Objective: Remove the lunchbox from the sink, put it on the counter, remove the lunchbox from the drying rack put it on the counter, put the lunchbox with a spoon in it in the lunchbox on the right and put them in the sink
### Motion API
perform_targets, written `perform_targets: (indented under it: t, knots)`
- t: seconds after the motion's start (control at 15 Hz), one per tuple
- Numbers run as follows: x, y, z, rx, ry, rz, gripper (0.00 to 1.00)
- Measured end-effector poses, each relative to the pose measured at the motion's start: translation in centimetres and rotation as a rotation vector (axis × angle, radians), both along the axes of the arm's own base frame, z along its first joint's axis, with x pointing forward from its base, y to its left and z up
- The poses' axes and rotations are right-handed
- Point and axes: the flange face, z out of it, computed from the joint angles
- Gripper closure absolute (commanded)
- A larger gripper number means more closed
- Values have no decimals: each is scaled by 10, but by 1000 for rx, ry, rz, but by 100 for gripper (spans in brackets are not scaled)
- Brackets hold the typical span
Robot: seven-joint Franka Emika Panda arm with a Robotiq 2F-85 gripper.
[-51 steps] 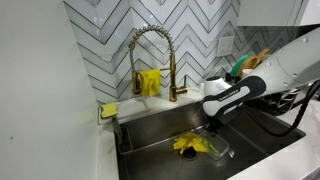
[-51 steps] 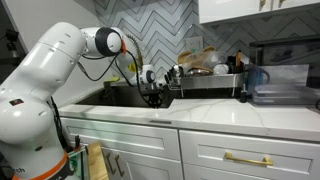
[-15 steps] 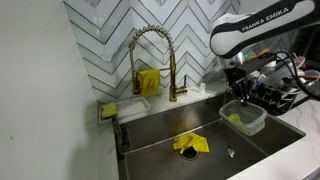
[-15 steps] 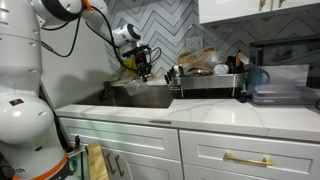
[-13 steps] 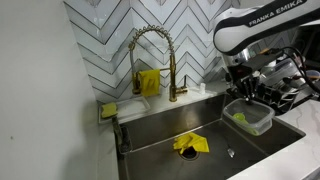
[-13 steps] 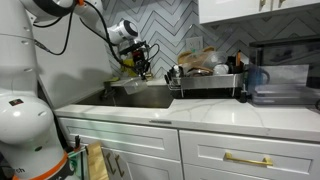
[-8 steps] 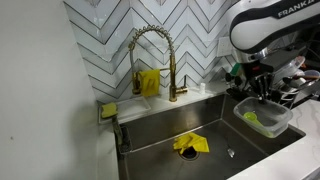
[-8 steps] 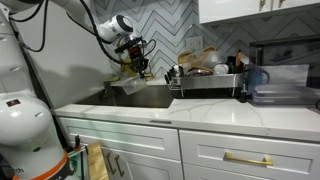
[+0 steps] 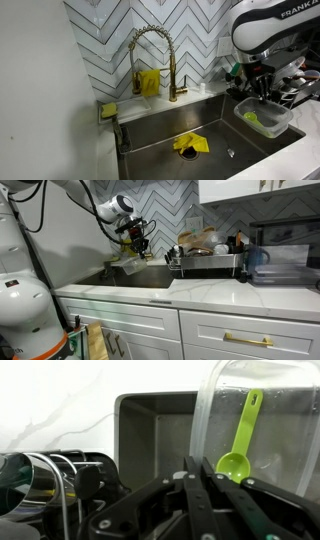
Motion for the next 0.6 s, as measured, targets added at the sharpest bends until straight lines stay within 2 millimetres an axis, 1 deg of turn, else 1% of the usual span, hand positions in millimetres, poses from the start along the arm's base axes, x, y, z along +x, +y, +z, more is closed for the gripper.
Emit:
perform_targets:
  t: [0.13, 0.33, 0.6]
  knots:
    - [6, -12, -2, 4, 7, -28, 98]
    - [14, -39, -5, 6, 16, -60, 98]
    - [14, -78, -8, 26, 11, -50, 98]
